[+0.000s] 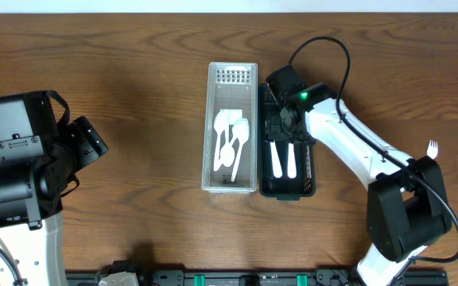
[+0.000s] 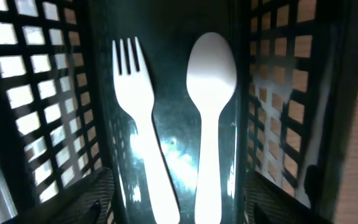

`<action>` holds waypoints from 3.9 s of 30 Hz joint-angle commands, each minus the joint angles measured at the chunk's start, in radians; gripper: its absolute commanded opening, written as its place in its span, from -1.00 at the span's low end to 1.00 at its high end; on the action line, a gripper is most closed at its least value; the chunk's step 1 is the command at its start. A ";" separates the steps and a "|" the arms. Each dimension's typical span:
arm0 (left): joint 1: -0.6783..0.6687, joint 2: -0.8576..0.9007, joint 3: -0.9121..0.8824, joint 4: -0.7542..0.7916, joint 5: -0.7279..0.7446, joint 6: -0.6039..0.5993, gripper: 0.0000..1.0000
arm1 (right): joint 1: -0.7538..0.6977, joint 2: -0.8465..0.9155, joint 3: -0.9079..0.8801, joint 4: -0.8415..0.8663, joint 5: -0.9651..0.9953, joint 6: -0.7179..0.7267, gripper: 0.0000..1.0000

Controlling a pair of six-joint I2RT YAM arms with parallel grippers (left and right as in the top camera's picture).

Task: Pack container
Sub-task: 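Place the spoon into the black basket with the right gripper, then move the right gripper to a white fork at right and grasp it, then lower the fork into the black basket and open the right gripper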

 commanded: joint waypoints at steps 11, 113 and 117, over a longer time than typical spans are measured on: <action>0.004 0.001 -0.003 -0.003 0.006 0.009 0.70 | -0.316 -0.287 0.272 -0.275 0.000 0.097 0.81; 0.004 0.001 -0.003 -0.018 0.006 0.008 0.70 | -0.547 -0.339 -0.043 -0.040 -0.090 -0.165 -0.97; 0.004 0.001 -0.003 -0.018 0.006 0.008 0.70 | -0.367 -0.357 0.051 -0.050 -0.090 -0.098 -0.96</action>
